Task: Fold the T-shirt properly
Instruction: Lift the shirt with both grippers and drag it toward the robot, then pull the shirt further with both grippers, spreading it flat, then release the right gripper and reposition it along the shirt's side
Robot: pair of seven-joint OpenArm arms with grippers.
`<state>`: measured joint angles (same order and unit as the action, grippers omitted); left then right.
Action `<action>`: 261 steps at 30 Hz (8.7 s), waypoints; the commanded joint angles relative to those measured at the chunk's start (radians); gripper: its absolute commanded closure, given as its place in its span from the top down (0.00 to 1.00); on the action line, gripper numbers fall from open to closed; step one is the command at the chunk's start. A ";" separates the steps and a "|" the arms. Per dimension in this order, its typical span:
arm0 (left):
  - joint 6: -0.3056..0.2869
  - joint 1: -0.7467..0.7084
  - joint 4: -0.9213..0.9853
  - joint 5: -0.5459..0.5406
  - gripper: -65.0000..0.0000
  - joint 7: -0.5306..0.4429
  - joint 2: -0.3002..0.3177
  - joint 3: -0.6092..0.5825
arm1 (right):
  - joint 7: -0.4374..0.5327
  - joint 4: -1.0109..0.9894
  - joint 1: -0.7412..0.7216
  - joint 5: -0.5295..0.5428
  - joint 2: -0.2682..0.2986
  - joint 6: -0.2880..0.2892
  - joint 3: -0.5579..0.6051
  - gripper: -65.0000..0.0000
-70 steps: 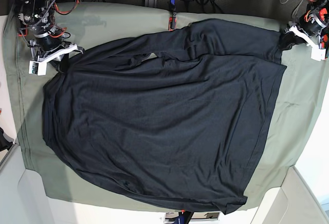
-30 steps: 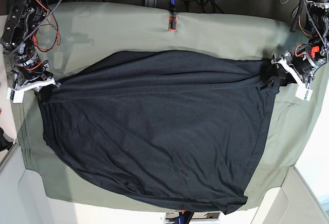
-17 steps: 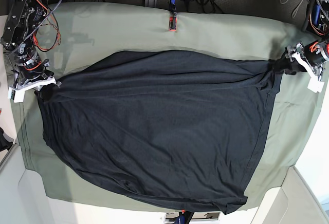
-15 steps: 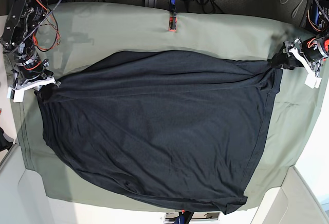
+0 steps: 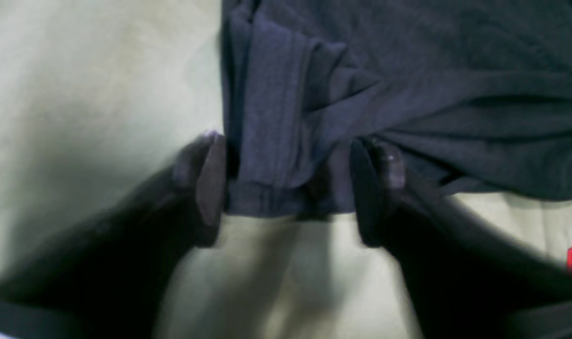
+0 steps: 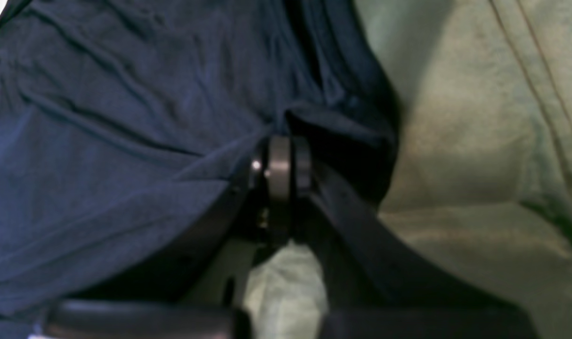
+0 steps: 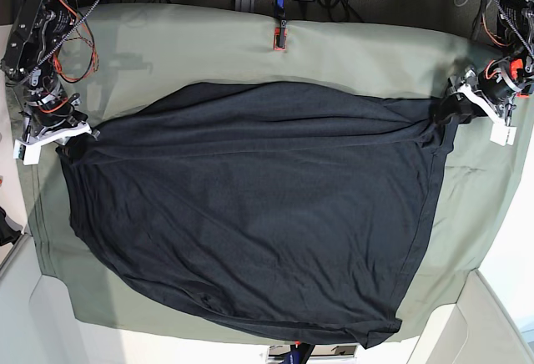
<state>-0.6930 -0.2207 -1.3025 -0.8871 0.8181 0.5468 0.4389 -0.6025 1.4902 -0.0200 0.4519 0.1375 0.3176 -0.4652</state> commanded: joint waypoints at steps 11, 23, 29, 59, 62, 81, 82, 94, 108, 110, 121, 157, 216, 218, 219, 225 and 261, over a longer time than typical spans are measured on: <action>-0.005 -0.022 -0.172 -0.093 0.00 0.089 0.045 0.159 | 0.021 0.023 -0.016 0.050 0.011 0.054 -0.016 0.00; -0.005 0.013 -0.232 0.058 0.00 -0.033 0.148 0.116 | 0.022 0.014 -0.055 0.101 0.012 0.044 -0.087 0.00; -0.005 0.129 -0.186 0.167 0.00 -0.040 0.160 -0.076 | 0.021 -0.094 -0.167 0.049 0.015 0.046 -0.087 0.00; -0.005 0.780 0.545 0.395 0.00 -0.373 0.122 -0.554 | 0.146 -0.549 -0.455 -0.167 0.067 0.053 -0.076 0.00; -0.005 0.788 0.578 0.395 0.16 -0.369 0.099 -0.554 | 0.148 -0.564 -0.453 -0.164 0.066 0.077 -0.055 0.00; -0.005 0.807 0.523 -0.048 0.55 0.009 0.236 -0.549 | 0.092 -0.270 -0.282 -0.021 0.067 0.109 -0.043 0.51; -0.005 0.794 0.524 -0.053 0.55 0.017 0.247 -0.549 | 0.080 -0.227 -0.253 -0.017 0.067 0.110 -0.049 0.51; -0.005 0.680 0.524 -0.061 0.55 -0.032 0.253 -0.549 | 0.126 -0.118 -0.105 -0.027 0.067 0.024 -0.072 0.51; -0.005 0.684 0.531 0.132 0.56 -0.206 0.201 -0.549 | 0.143 -0.423 -0.295 -0.081 0.070 0.056 -0.069 0.51; -0.005 0.683 0.536 0.157 0.61 -0.230 0.189 -0.549 | 0.143 -0.457 -0.308 -0.077 0.069 0.071 -0.069 0.51; -0.005 0.692 0.597 0.203 0.64 -0.314 0.114 -0.549 | 0.134 -0.467 -0.304 -0.057 0.058 0.106 -0.069 0.51; -0.005 0.680 0.355 0.039 0.00 0.033 0.219 -0.528 | -0.167 -0.066 -0.164 0.116 0.080 0.195 -0.027 0.00; -0.005 0.024 0.115 -0.088 0.35 -0.048 0.342 -0.282 | -0.393 0.111 0.159 0.292 0.264 0.229 -0.198 0.35; -0.005 0.024 0.115 -0.086 0.35 -0.047 0.344 -0.282 | -0.398 0.111 0.160 0.300 0.264 0.229 -0.198 0.35; -0.005 0.024 0.115 -0.082 0.35 -0.047 0.343 -0.282 | -0.406 0.112 0.162 0.310 0.264 0.229 -0.200 0.35; -0.005 0.024 0.115 -0.080 0.35 -0.016 0.343 -0.282 | -0.488 0.160 0.179 0.454 0.264 0.261 -0.235 0.35; -0.005 0.024 0.115 -0.096 0.35 -0.014 0.343 -0.282 | -0.128 0.359 0.072 -0.463 0.242 0.098 1.120 0.35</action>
<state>-0.7036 -0.2043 -1.1797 -0.9833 0.8001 0.8642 0.1490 -0.7425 1.8404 0.0620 -0.0002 0.3794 0.4248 0.6594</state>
